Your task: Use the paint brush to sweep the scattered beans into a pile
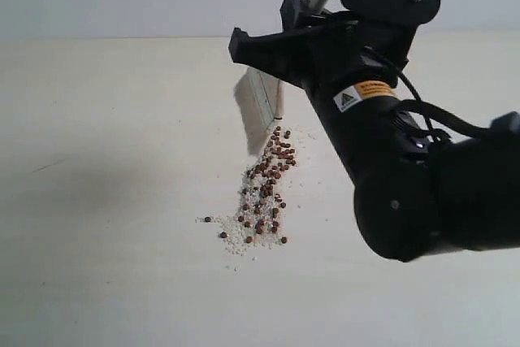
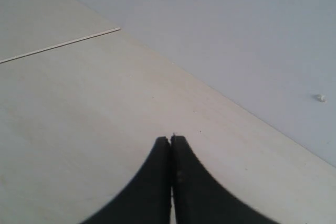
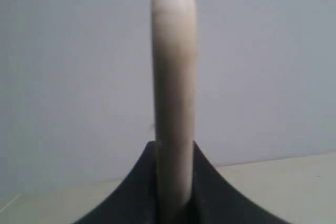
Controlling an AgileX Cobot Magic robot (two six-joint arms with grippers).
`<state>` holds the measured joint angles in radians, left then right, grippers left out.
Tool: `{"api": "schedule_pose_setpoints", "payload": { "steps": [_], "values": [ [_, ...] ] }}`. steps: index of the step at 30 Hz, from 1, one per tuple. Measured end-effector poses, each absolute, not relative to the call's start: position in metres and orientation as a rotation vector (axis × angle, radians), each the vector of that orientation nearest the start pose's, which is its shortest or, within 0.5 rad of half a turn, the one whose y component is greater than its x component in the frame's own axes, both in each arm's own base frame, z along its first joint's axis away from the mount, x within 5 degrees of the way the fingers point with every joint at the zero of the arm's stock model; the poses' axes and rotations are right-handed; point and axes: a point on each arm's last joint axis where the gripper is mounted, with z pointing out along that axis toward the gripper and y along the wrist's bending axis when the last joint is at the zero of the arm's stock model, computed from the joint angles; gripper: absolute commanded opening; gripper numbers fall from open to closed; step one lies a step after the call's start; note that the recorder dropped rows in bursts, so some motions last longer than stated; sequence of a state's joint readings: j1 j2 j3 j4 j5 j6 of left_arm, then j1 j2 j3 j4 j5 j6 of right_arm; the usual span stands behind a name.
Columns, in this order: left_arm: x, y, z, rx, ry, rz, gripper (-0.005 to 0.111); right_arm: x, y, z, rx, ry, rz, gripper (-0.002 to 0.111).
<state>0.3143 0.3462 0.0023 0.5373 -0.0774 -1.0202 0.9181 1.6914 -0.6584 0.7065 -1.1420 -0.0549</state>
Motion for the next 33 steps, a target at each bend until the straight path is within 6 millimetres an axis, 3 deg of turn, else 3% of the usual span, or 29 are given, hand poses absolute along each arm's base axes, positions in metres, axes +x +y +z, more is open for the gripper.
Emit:
{"api": "schedule_pose_setpoints", "payload": {
  "steps": [7,13,22,33],
  "values": [
    [0.082,0.023,0.194,-0.661,1.640,-0.158,0.000,0.212,0.205,0.198,-0.016,1.551,0.649,0.000],
    [0.082,0.023,0.194,-0.661,1.640,-0.158,0.000,0.211,0.217,0.181,-0.028,1.593,0.778,0.000],
    [0.082,0.023,0.194,-0.661,1.640,-0.158,0.000,0.220,0.238,0.140,-0.047,1.725,0.832,0.000],
    [0.082,0.023,0.194,-0.661,1.640,-0.158,0.000,0.218,0.241,0.128,-0.099,1.837,0.804,0.000]
  ]
}}
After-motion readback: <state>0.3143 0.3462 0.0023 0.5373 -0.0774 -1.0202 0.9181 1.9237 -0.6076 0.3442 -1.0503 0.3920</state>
